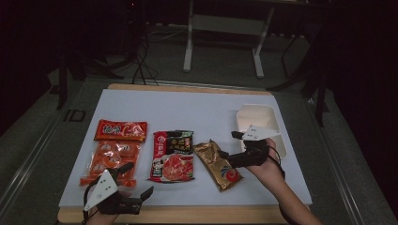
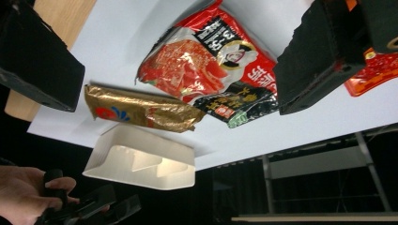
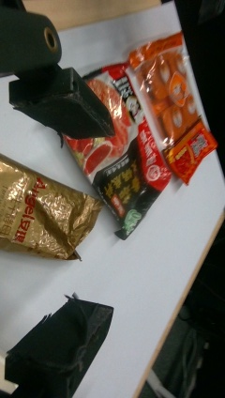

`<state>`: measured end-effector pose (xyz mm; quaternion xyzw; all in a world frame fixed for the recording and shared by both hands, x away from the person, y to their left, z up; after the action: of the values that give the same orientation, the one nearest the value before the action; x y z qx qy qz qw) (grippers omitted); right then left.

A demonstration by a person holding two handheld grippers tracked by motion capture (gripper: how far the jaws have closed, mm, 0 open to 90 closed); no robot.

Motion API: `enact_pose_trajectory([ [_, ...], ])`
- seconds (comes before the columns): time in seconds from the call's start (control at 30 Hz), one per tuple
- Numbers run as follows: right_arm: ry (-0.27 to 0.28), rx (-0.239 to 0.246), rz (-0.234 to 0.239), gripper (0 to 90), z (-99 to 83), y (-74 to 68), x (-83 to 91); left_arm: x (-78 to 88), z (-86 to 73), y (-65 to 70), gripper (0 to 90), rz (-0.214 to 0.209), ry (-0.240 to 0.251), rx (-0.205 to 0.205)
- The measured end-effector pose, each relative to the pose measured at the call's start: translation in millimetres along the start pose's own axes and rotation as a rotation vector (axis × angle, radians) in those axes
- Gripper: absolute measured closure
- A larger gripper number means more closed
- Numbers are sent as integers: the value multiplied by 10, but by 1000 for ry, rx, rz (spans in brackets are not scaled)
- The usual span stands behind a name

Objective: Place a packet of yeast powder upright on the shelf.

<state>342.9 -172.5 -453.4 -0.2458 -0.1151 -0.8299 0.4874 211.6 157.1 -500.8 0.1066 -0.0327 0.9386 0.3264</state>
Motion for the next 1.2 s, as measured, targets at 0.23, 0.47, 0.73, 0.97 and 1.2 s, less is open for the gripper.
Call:
enact_pose_trajectory([
  [0.23, -58, -38, -19, 142, 3, 99, -270, -21, -22, 7, 25, -1, -19, 4],
  [0.47, -111, -93, -49, 163, -21, 208, -518, -27, -37, 8, 25, -2, -31, 4],
  [0.73, -189, -142, -64, 205, -123, 313, -765, -34, -47, 0, 24, -2, -40, 4],
  [0.97, -249, -191, -70, 234, -224, 368, -958, -42, -56, 3, 25, -3, -50, 0],
  [1.2, -308, -209, -94, 315, -331, 445, -1129, -38, -60, 9, 25, -4, -55, -9],
])
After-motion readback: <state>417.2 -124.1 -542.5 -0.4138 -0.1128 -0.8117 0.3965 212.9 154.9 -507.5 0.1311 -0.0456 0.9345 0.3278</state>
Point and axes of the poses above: each handheld gripper's, and its own axes: x roughly backward along the jaws, z roughly out of its top, y roughly to its right, the point moved 5 cm from there along -x, roughly forward along the jaws, and after that the axes turned 5 degrees about z, right-handed, at the moved point
